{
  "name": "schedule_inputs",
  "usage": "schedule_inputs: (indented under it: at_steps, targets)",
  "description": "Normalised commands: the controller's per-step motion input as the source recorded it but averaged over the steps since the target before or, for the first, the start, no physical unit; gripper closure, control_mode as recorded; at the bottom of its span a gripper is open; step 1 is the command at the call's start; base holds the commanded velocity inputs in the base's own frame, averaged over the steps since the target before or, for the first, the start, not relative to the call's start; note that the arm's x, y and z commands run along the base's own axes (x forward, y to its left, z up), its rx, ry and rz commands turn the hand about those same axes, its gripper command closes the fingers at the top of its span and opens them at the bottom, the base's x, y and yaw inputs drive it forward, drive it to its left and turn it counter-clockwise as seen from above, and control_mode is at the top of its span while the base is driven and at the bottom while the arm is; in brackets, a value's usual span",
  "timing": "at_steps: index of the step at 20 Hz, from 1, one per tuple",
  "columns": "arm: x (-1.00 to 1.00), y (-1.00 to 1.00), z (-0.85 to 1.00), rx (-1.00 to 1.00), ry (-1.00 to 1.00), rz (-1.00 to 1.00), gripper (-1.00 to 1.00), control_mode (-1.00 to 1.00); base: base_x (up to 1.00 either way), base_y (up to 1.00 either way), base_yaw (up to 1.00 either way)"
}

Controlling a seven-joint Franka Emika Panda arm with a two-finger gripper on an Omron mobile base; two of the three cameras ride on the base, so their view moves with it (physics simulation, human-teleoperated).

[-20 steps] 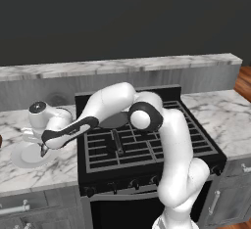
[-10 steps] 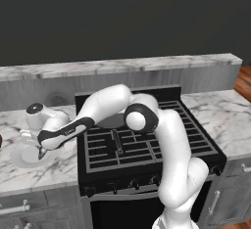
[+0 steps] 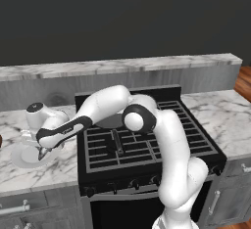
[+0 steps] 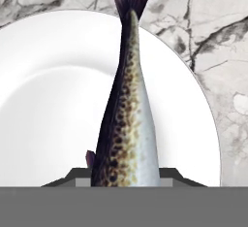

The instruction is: Place the fish on the plate and place the sweet potato on the same plate.

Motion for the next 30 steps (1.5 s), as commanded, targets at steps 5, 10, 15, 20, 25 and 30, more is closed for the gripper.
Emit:
schedule_inputs:
  at_steps: [5,10,15,20,25,30]
  targets:
    - [0.0,0.0,-0.1,0.0,0.01,0.0,1.0,-1.0,0.0,0.0,0.0]
    - [0.0,0.0,-0.11,0.0,0.01,0.0,1.0,-1.0,0.0,0.0,0.0]
    - [0.0,0.0,-0.06,0.0,0.02,-0.01,1.0,-1.0,0.0,0.0,0.0]
    - [0.0,0.0,-0.03,0.0,0.02,-0.01,1.0,-1.0,0.0,0.0,0.0]
    - [0.0,0.0,0.0,0.0,0.01,-0.01,-1.0,-1.0,0.0,0.0,0.0]
    - [0.0,0.0,0.0,0.0,0.01,0.0,-1.0,-1.0,0.0,0.0,0.0]
